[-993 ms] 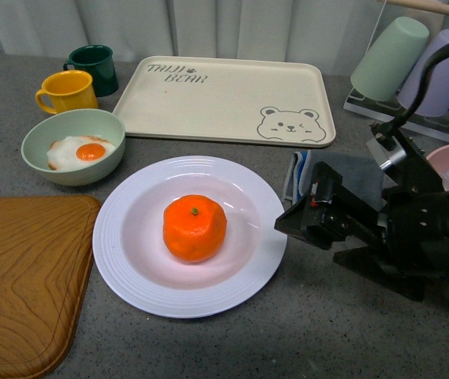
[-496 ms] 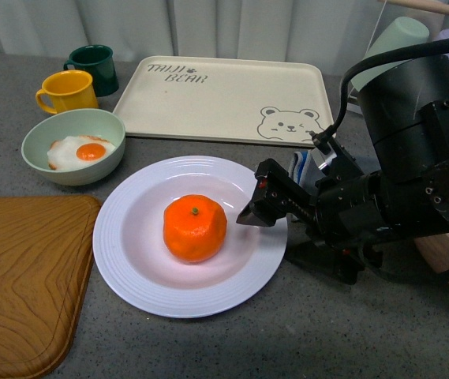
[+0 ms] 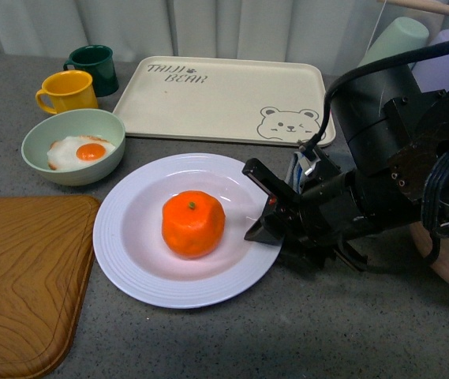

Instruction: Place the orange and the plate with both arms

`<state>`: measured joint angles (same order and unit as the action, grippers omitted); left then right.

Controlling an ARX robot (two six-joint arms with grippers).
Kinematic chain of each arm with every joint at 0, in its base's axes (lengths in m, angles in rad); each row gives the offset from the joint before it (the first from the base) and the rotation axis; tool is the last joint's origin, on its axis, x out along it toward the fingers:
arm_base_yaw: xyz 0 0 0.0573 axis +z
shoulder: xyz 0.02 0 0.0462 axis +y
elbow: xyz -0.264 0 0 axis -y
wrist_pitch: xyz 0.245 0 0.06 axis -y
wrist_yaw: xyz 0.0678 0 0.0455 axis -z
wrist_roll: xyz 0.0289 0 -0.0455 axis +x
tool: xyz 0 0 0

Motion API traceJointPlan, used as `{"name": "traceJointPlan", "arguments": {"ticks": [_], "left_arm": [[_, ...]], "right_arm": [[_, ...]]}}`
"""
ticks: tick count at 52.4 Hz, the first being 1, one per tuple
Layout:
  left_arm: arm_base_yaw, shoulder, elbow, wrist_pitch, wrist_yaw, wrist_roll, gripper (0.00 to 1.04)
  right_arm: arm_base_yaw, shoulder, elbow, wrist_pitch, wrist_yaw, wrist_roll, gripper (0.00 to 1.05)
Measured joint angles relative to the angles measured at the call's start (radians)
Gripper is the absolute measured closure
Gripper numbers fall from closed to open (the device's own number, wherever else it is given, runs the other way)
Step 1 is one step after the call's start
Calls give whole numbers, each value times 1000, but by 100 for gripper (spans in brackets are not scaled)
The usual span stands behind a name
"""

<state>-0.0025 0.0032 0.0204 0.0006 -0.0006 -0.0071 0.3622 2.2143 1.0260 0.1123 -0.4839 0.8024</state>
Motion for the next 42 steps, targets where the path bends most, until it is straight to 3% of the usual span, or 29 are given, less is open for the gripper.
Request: {"name": "traceJointPlan", "arguments": {"ticks": [10,28,42], "left_arm": [[0,0,0,0,0,0,7],[0,0,0,0,0,0,7],[0,0,0,0,0,0,7]], "right_arm": [[-3,-23,4,32,-41,12,97],[-70,-111,-100,323,-53,105,100],[-105,-46,143,229,-63,126,100]]}}
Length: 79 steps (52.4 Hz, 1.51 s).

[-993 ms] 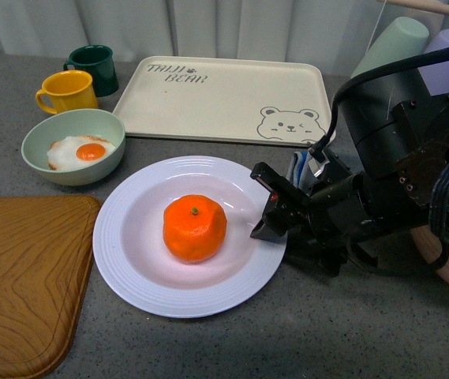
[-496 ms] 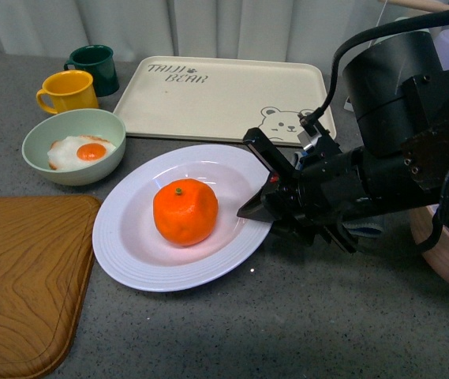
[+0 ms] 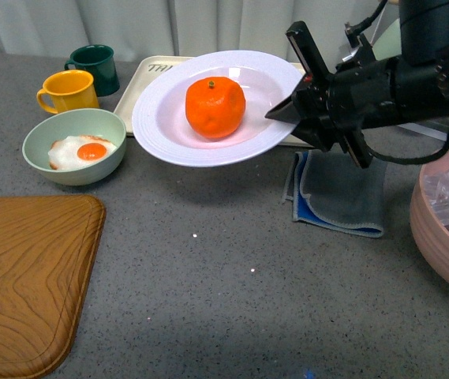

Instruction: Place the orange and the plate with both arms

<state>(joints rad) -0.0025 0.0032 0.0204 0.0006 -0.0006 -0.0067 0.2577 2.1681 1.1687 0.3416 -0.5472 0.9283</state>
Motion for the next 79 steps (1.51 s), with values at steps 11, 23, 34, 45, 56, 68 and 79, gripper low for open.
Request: {"name": "traceJointPlan", "arguments": {"ticks": [11,23,34,45,56,68,79], "left_arm": [[0,0,0,0,0,0,7],[0,0,0,0,0,0,7],[0,0,0,0,0,0,7],[0,0,0,0,0,0,7],[0,0,0,0,0,0,7],[0,0,0,0,-1,0,7],[0,0,0,0,0,0,7]], "right_arm": [[-3,177,278,-168,5,-13,100],[-14,421,729,-389,30,-36,100],[-10,471,893,-473,177,-137,71],[8,256,575,-281,430,-453,34],[32,-22,213,87,658,-748,12],[15,-459,-414,661,805,-901,48],[-80,-1005,-953,554,720,-921,83]]}}
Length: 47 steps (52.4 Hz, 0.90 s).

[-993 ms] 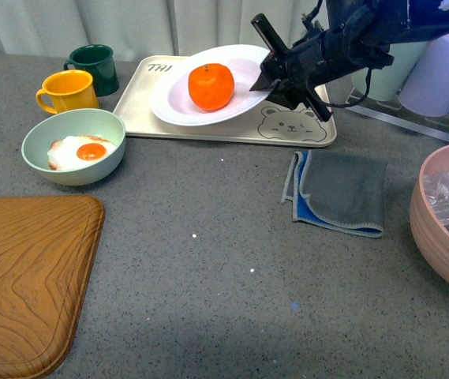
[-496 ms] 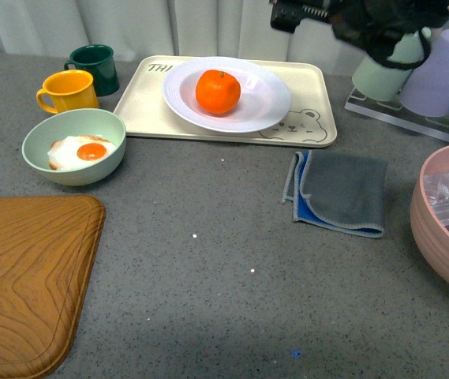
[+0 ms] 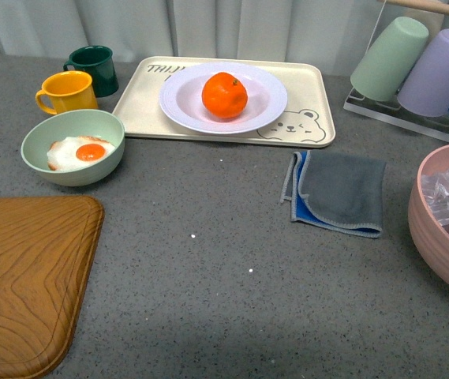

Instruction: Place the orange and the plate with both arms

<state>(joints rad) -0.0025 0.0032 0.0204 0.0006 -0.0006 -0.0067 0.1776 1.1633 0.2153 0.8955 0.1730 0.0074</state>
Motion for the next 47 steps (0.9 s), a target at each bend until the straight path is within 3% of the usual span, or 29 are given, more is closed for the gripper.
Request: {"name": "traceJointPlan", "arguments": {"ticks": [2,5,9,11,14,19,28,38,43,47], "left_arm": [[0,0,0,0,0,0,7],[0,0,0,0,0,0,7],[0,0,0,0,-1,0,7],[0,0,0,0,0,0,7],[0,-1,0,0,-2,0,7],[0,-1,0,0,-2,0,7],[0,-1,0,0,-2,0,7],[0,-1,0,0,-2,0,7],[0,-1,0,0,-2,0,7],[0,-1,0,0,-2,0,7]], "right_arm": [[-29,-103,-86,-17,-35,-1,90],[-126,-357,-195,-212,-150,-5,104],[-172,-807,-209,-639,-166,-4,104],[-174,-959,-209,-766,-172,-4,104],[-175,-1124,-209,-882,-175,-5,104],[-175,-1157,-209,-893,-174,-5,104],[-175,-1159,-209,-894,-174,-6,64],[-175,-1159,-209,-894,-174,-6,28],[-175,-1159,-209,-894,-174,-6,12],[-175,-1159,-209,-894,-174,-5,8]]}}
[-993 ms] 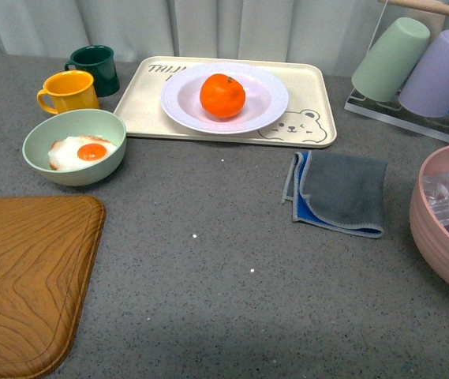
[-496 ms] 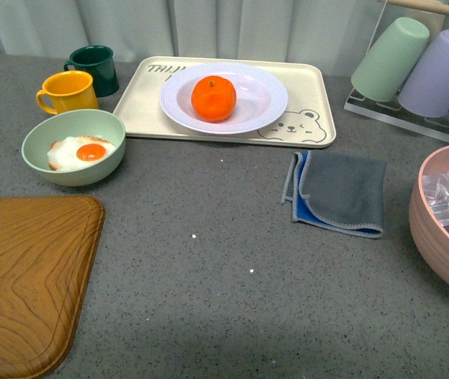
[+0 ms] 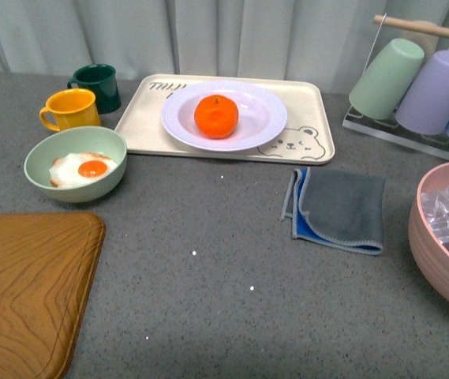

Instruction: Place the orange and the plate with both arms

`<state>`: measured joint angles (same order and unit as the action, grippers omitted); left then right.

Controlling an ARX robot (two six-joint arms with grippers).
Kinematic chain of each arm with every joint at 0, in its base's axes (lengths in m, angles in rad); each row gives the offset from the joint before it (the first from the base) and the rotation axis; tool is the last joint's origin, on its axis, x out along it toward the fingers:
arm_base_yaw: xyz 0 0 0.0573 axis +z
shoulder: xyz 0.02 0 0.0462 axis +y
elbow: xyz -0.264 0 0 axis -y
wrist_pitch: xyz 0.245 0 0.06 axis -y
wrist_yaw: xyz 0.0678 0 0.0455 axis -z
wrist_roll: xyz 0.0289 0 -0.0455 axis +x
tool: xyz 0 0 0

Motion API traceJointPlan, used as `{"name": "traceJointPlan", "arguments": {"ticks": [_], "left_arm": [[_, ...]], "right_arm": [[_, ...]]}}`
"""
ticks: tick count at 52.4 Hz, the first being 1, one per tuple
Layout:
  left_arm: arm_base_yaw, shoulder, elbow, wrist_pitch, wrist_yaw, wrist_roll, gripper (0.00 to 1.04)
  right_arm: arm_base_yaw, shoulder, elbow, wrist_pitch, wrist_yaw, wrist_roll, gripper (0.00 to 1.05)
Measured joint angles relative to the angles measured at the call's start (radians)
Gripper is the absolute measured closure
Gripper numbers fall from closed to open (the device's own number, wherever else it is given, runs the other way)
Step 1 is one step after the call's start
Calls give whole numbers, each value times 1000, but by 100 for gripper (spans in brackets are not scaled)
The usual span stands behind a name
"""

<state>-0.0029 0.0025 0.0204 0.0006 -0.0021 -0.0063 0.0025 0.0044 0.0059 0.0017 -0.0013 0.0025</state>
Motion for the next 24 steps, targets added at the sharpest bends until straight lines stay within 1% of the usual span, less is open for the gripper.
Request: {"name": "traceJointPlan", "arguments": {"ticks": [3,24], "left_arm": [[0,0,0,0,0,0,7],[0,0,0,0,0,0,7]], "right_arm": [[0,0,0,0,0,0,10],[0,0,0,0,0,0,9]]}}
